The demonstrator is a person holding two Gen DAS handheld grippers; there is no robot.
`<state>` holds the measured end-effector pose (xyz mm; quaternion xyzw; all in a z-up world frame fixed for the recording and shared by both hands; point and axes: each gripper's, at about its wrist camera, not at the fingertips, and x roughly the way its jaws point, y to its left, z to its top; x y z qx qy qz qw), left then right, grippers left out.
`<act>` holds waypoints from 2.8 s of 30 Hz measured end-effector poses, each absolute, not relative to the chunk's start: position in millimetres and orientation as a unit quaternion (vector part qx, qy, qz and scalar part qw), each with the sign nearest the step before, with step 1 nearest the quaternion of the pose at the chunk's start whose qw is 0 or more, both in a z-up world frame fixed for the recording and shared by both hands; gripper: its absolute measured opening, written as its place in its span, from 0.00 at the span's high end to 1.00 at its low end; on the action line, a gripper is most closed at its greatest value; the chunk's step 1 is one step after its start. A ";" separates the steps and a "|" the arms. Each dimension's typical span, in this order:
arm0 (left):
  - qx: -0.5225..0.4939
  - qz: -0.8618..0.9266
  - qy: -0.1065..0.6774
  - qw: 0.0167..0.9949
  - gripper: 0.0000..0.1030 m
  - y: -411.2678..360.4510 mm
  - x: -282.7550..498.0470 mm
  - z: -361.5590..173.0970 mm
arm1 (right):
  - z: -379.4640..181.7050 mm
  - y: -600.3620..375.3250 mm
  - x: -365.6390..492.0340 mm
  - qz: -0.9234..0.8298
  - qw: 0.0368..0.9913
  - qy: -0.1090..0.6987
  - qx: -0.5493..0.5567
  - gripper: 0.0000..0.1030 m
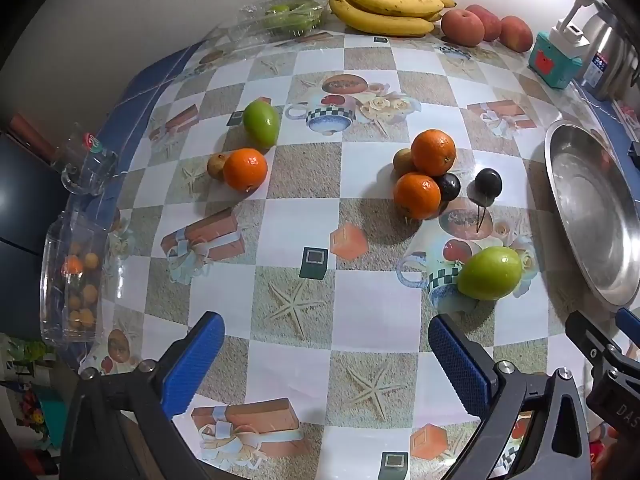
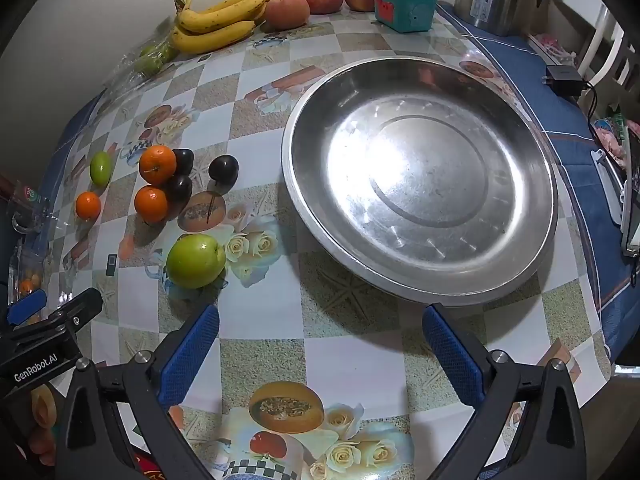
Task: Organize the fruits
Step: 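Move both grippers toward the fruit cluster near the green pear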
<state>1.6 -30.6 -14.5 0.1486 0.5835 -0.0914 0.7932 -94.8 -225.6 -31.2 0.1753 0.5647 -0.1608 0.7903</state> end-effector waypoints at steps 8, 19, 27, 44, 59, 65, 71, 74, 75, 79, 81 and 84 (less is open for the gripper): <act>0.147 -0.094 0.584 0.793 0.00 -31.9 -1.5 -10.4 | -30.8 -226.2 -95.8 -0.162 0.790 0.564 0.177 0.01; 0.146 -0.095 0.580 0.796 0.00 -31.8 -6.2 -4.1 | -30.1 -226.8 -98.4 -0.163 0.790 0.564 0.177 0.01; 0.147 -0.097 0.578 0.797 0.00 -33.3 -8.8 -1.6 | -28.7 -228.2 -100.2 -0.166 0.790 0.564 0.176 0.01; 0.145 -0.096 0.579 0.797 0.00 -31.1 -8.5 -1.2 | -29.7 -228.8 -99.9 -0.167 0.795 0.555 0.176 0.01; 0.116 -0.058 0.566 0.814 0.00 -26.1 22.3 15.8 | -16.5 -229.9 -83.6 -0.158 0.817 0.520 0.192 0.01; 0.095 -0.055 0.555 0.824 0.00 -38.1 37.8 28.0 | -1.4 -227.9 -72.0 -0.157 0.831 0.499 0.190 0.01; 0.092 -0.047 0.539 0.836 0.00 -50.6 48.8 26.5 | 5.6 -231.9 -61.1 -0.160 0.833 0.490 0.202 0.01; 0.088 -0.035 0.540 0.836 0.00 -51.3 57.4 20.3 | 5.6 -235.9 -55.1 -0.164 0.831 0.489 0.209 0.01; 0.087 -0.034 0.541 0.836 0.00 -51.5 60.5 17.6 | 4.9 -237.1 -52.8 -0.166 0.829 0.490 0.212 0.01; 0.091 -0.032 0.554 0.827 0.00 -51.3 71.9 6.4 | 0.4 -239.3 -43.7 -0.181 0.827 0.488 0.212 0.01; 0.090 -0.028 0.556 0.826 0.00 -48.1 78.9 4.1 | -2.3 -238.7 -38.6 -0.188 0.827 0.487 0.211 0.01; 0.082 -0.022 0.554 0.828 0.00 -39.6 86.3 5.0 | -6.6 -233.7 -29.5 -0.188 0.824 0.493 0.207 0.01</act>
